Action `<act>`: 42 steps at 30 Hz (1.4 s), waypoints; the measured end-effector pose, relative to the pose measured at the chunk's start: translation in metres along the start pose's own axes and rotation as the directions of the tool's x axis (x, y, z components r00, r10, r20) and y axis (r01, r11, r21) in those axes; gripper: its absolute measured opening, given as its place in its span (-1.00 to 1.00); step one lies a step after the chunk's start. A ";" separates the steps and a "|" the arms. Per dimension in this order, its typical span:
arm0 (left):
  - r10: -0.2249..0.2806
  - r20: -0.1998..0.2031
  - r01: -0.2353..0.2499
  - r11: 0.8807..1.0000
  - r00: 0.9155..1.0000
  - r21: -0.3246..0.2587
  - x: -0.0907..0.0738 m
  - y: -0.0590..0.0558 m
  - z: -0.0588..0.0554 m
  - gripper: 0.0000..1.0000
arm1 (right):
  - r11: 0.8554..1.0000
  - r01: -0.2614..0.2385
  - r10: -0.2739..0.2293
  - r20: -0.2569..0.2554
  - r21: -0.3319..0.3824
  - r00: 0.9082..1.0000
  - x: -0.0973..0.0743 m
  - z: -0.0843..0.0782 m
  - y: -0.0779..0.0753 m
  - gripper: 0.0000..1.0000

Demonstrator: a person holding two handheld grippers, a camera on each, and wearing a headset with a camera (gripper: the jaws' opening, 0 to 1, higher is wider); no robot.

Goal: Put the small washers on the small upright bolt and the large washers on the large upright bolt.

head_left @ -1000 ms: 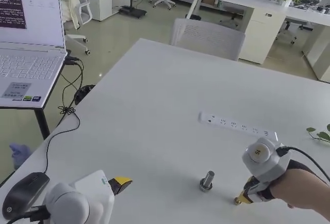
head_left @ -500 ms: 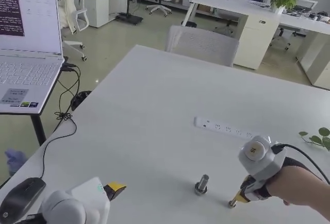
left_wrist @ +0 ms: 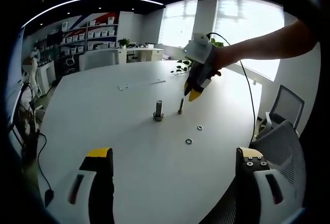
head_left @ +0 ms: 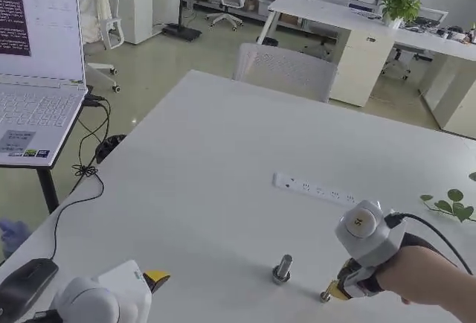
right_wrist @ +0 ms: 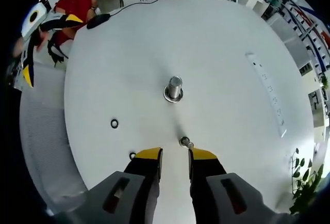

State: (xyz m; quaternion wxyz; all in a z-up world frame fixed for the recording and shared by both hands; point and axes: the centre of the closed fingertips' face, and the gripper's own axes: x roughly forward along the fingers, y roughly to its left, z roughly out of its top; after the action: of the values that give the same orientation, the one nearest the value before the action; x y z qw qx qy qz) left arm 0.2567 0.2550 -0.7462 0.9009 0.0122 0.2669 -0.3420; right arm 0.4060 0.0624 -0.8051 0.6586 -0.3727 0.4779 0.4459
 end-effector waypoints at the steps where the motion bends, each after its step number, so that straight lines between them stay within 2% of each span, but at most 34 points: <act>1: -0.001 -0.006 0.001 1.000 1.000 0.004 0.000 -0.001 -0.001 0.99 | 1.000 -0.002 0.002 0.000 -0.001 1.000 0.000 -0.001 0.002 -0.56; 6: 0.000 0.016 0.000 1.000 1.000 0.008 -0.001 -0.004 0.004 0.99 | 1.000 -0.012 0.012 0.009 -0.006 1.000 -0.003 -0.002 0.015 -0.56; 10: 0.002 0.007 -0.002 0.999 1.000 0.033 -0.002 -0.006 0.003 0.99 | 1.000 -0.021 0.021 0.006 -0.012 1.000 -0.002 -0.007 0.025 -0.56; 24: 0.004 0.012 -0.004 1.000 1.000 0.015 -0.001 -0.006 0.003 0.98 | 0.998 -0.056 0.056 0.005 0.001 0.998 0.000 -0.021 0.056 -0.55; 29: -0.003 0.007 0.002 1.000 1.000 0.019 0.003 -0.009 0.001 0.96 | 0.998 -0.057 0.057 0.007 -0.001 0.998 0.000 -0.020 0.059 -0.55; 34: -0.004 0.007 0.004 1.000 1.000 0.017 0.004 -0.011 0.000 0.95 | 0.997 -0.072 0.072 -0.003 -0.001 0.997 0.005 -0.026 0.071 -0.55; 42: -0.004 -0.001 0.004 1.000 1.000 0.021 0.003 -0.011 -0.002 0.95 | 0.997 -0.078 0.078 0.000 0.007 0.997 0.013 -0.031 0.075 -0.54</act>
State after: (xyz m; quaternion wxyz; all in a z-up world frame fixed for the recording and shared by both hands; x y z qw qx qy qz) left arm 0.2510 0.2450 -0.7473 0.8998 0.0212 0.2639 -0.3467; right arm 0.3282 0.0613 -0.8306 0.6420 -0.3517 0.4939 0.4693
